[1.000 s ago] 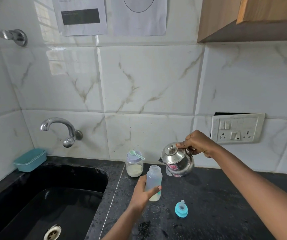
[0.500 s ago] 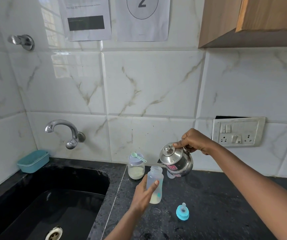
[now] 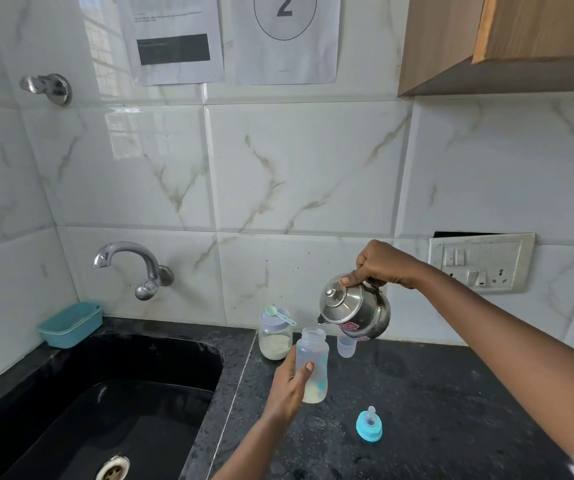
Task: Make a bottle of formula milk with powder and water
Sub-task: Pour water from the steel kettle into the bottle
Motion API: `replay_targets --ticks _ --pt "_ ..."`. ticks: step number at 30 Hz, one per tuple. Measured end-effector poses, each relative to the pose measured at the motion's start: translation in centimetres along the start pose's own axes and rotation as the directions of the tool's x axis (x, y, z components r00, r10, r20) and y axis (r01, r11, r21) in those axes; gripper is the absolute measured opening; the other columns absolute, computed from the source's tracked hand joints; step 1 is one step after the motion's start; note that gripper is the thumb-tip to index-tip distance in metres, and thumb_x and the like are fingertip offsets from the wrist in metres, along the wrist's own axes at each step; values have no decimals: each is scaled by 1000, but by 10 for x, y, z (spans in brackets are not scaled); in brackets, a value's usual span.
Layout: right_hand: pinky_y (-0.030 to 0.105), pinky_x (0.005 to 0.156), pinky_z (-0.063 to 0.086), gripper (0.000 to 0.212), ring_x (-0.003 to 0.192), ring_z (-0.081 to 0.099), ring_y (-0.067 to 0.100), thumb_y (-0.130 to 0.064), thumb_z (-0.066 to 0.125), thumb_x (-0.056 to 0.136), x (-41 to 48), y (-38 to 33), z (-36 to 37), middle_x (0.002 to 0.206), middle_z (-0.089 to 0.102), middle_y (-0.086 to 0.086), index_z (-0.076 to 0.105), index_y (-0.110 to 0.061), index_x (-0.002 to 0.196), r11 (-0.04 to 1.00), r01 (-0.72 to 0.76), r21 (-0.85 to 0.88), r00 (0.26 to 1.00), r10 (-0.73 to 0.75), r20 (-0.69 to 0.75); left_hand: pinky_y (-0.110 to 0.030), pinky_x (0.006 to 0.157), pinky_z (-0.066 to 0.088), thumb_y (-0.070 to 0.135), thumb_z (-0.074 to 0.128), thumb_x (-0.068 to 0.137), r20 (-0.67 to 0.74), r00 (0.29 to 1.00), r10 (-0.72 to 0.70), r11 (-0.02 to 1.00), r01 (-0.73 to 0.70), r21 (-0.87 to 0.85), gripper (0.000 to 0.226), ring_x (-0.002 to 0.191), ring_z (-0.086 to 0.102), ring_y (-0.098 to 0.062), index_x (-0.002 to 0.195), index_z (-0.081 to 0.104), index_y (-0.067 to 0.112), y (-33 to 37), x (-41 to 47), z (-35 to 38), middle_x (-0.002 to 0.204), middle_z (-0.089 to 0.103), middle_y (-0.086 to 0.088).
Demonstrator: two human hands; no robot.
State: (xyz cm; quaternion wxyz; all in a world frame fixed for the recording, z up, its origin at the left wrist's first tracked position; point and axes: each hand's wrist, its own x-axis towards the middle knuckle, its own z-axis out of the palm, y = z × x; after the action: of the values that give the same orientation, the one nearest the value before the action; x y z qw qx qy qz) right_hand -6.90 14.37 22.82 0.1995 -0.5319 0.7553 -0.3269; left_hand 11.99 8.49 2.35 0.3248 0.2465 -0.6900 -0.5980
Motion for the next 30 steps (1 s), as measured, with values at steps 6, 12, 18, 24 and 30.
replay_targets --ticks 6,12,18,24,30 --pt "24 49 26 55 44 29 16 -20 83 66 -1 -11 -3 44 33 5 34 -11 43 998 10 -70 1000 -9 10 -34 101 43 59 45 61 -34 999 3 999 -4 -36 78 118 54 -17 133 42 29 1 2 -2 130 56 -2" --pt "24 47 27 54 43 30 16 -21 83 67 0 -20 -5 43 34 5 35 -11 44 994 27 -102 1000 -26 9 -25 93 46 62 50 60 -26 999 35 999 -36 -34 60 110 58 -10 116 48 42 5 -2 -1 119 61 6" --pt "25 49 25 57 43 29 16 -20 84 66 0 -26 -9 43 32 4 32 -13 43 995 30 -100 999 -29 15 -20 86 49 63 50 59 -42 997 71 996 -74 -52 59 104 60 -9 112 53 37 5 -1 -3 112 64 5" --pt "26 50 24 58 44 27 17 -19 84 66 -1 -31 -12 42 30 3 31 -13 43 995 27 -92 999 -24 31 -21 83 51 72 59 54 -45 996 74 992 -78 -96 77 104 61 -19 114 56 24 2 1 -2 109 65 -4" --pt "26 50 25 58 43 28 17 -18 83 66 -1 -33 -14 42 30 3 31 -13 44 995 29 -96 999 -26 30 -19 79 52 89 57 42 -55 994 94 989 -100 -107 102 100 62 -14 117 55 20 2 2 1 108 65 -4"
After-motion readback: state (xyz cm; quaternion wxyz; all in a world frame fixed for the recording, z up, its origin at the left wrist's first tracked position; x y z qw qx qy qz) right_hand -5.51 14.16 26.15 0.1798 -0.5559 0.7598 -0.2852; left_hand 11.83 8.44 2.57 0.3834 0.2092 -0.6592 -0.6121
